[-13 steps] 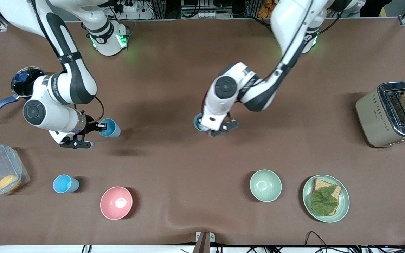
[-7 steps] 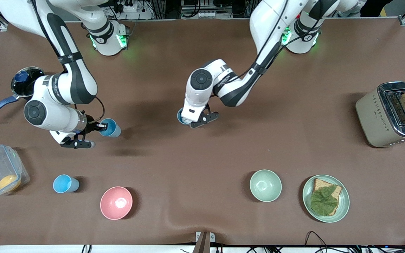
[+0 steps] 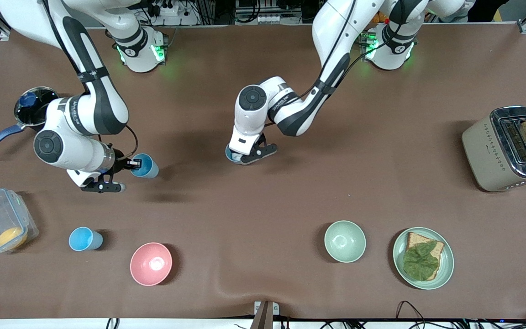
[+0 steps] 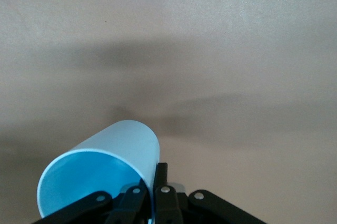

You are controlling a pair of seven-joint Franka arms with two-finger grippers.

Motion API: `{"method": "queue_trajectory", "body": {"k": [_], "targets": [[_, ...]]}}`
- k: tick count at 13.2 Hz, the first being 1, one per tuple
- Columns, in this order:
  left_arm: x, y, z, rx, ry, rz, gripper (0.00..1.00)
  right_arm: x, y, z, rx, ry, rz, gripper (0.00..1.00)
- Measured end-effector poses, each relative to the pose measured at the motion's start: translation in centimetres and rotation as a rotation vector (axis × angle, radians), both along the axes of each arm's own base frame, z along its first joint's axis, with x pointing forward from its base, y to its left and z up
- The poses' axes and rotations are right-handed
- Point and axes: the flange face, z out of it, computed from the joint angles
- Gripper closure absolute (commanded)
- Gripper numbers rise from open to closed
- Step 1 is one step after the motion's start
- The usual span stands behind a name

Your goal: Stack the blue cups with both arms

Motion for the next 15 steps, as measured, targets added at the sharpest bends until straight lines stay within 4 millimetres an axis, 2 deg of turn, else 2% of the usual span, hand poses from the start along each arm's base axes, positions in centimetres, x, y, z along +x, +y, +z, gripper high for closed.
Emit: {"method": "queue_trajectory", "body": {"k": [2,4,5,7,9,12,15], "targets": [[0.2,-0.2,0.5,-0.004,-0.014,0.000,0.00,0.0,0.1,0.1,-0.001,-0.001,-0.005,1.00],[1.2,-0.1,1.8,-0.019,-0.038,0.010,0.00,0.1,0.8,0.3,-0.004,-0.005,-0.023,1.00],[1.9,0.0,3.0,-0.030,-0.056,0.016,0.00,0.2,1.5,0.6,-0.008,-0.004,-0.035,1.00],[3.8,1.1,6.9,-0.052,-0.095,0.043,0.00,0.1,4.1,1.7,-0.017,0.008,-0.057,1.00],[6.1,3.7,11.9,-0.055,-0.117,0.069,0.00,0.1,7.6,3.6,-0.023,0.011,-0.087,1.00],[8.8,8.5,19.4,-0.035,-0.132,0.071,0.00,-0.5,14.7,6.4,0.013,-0.007,-0.140,1.00],[10.9,14.8,25.7,0.012,-0.134,-0.006,0.00,-2.7,20.7,7.2,0.009,-0.008,-0.158,1.00]]}}
